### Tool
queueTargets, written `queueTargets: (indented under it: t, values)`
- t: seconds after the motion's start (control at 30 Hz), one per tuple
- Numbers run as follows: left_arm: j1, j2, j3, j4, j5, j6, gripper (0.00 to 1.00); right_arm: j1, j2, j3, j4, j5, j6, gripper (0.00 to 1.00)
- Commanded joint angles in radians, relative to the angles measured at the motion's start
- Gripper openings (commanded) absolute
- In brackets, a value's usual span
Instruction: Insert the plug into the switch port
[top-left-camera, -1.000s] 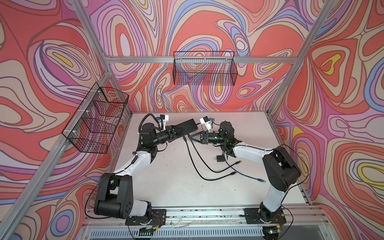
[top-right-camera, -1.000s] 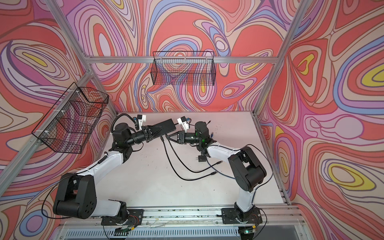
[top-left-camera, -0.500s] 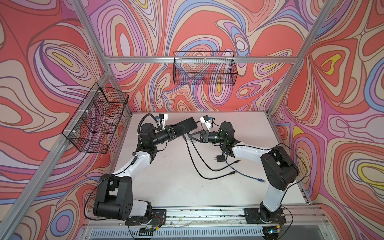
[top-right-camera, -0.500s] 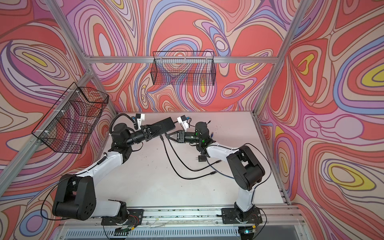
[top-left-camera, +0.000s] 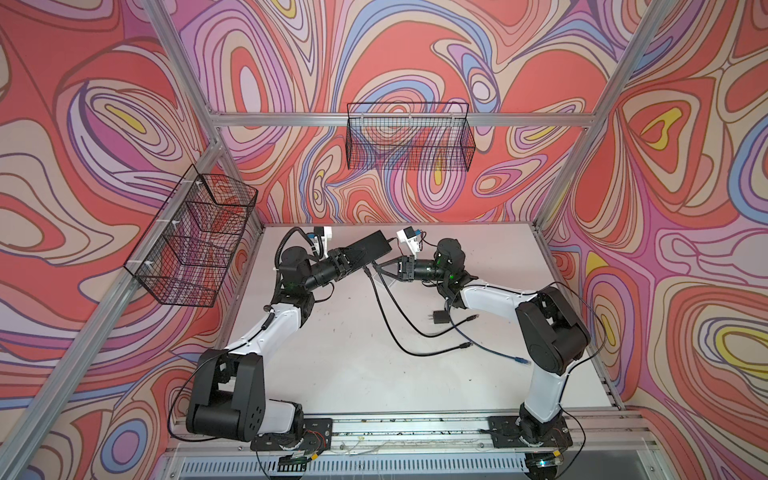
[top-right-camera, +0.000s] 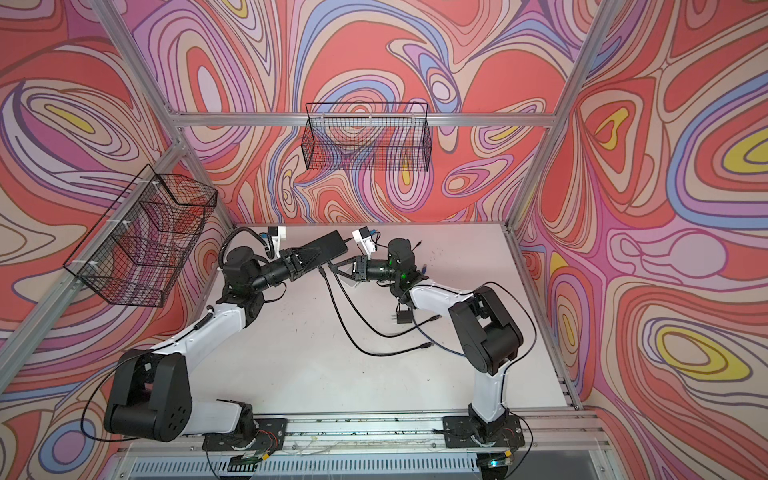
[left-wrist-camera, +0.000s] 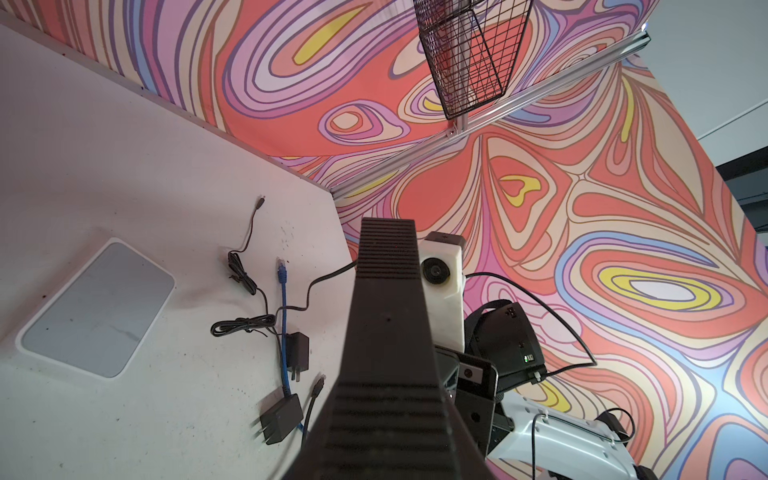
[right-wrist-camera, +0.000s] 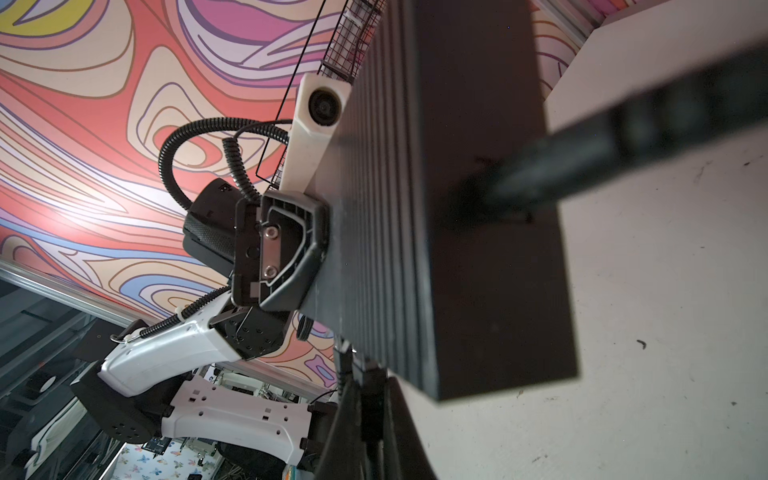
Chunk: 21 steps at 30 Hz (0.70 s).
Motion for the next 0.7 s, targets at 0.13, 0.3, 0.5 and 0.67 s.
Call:
queueTargets:
  t: [0.13, 0.3, 0.5, 0.67]
  values:
    - [-0.132, 0.035, -0.031, -0.293, 0.413, 0.072, 0.01, -0.002, 0.010, 0.132, 0.142, 0.282, -0.020, 0.00]
    - [-0.031, 0.087, -0.050, -0.069, 0.386, -0.108, 0.00, -0.002, -0.012, 0.065, 0.121, 0.283, -0.019, 0.00]
    - [0.027, 0.128, -0.032, -0.011, 0.363, -0.151, 0.00, -0.002, -0.021, -0.017, 0.150, 0.287, 0.000, 0.04]
    - [0.033, 0.133, 0.017, -0.141, 0.330, -0.060, 0.00, -0.002, -0.033, -0.080, 0.138, 0.302, 0.001, 0.04]
